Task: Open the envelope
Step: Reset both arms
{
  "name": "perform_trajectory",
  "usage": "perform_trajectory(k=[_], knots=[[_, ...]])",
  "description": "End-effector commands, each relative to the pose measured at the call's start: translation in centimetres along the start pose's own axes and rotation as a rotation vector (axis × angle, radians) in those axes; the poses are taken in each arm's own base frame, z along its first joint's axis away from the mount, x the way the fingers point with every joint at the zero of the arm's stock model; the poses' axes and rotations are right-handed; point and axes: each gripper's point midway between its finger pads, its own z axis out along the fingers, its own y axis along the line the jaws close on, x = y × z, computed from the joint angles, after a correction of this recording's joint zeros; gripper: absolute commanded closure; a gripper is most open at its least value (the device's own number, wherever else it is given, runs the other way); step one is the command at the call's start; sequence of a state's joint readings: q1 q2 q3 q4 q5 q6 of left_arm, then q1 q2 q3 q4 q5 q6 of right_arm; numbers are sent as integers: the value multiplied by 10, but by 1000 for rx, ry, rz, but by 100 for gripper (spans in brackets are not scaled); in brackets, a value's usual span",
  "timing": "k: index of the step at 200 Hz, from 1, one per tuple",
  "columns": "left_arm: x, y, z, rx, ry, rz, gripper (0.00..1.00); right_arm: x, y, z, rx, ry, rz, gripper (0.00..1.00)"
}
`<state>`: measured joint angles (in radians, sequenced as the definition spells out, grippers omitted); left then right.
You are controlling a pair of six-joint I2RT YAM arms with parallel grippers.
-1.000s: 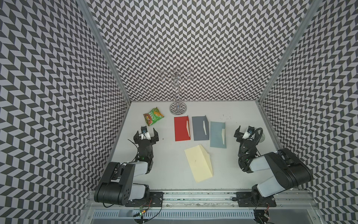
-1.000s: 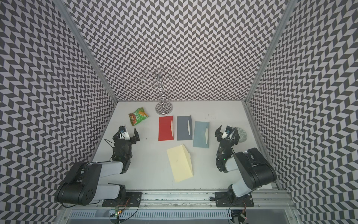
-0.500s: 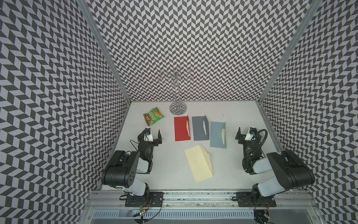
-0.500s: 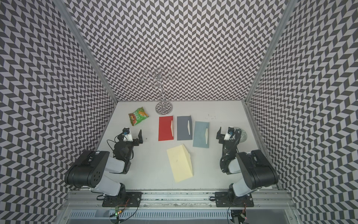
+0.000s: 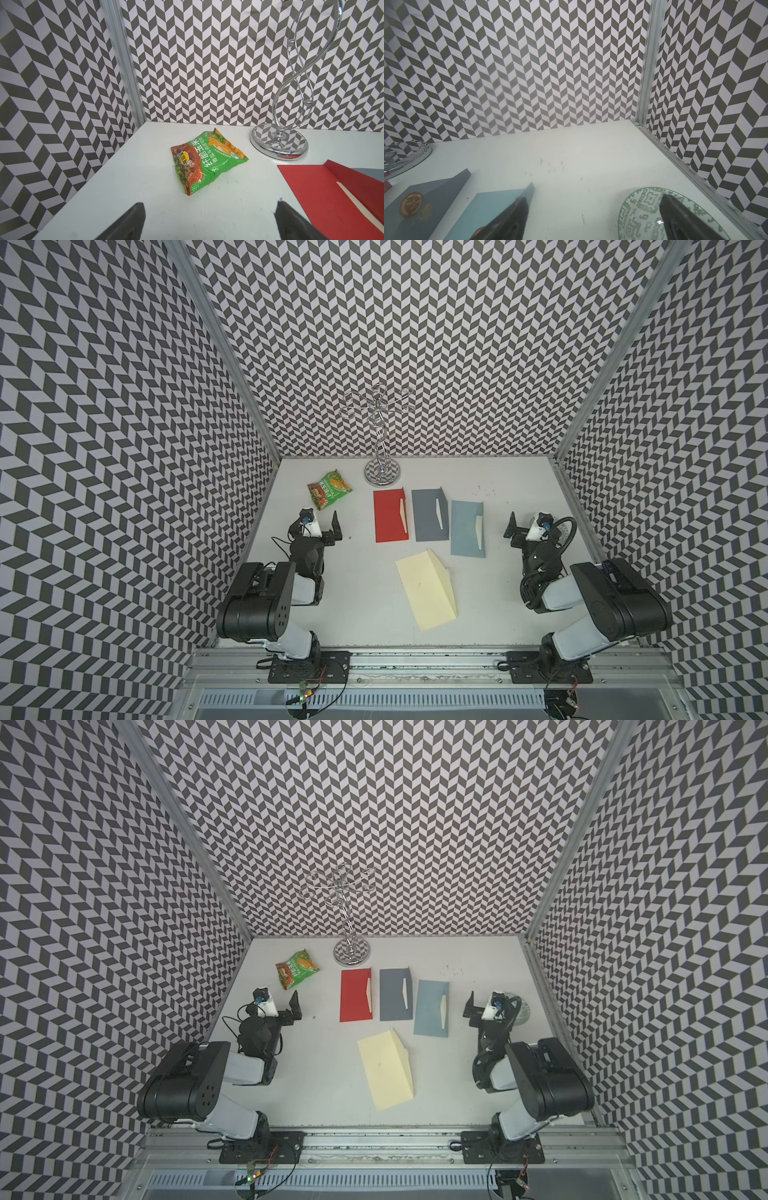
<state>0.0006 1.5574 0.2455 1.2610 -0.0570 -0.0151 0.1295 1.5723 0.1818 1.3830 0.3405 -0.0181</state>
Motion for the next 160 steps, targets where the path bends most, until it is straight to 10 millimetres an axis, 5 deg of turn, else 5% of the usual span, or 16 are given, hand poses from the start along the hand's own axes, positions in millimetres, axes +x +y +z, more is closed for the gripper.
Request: perform_trajectory(k=[1,24,38,160], knots=[[-4,-2,0,13,-12,-5,0,-12,-4,1,20,-50,25,0],[-4,-4,1,20,-10,-2,0,-12,-3,1,18,-50,24,0],[-2,-23,3,129,0,44,0,-12,-3,1,19,-49,24,0],[-2,-15,4,91,4,24,0,-11,-3,1,17,-47,23,0]])
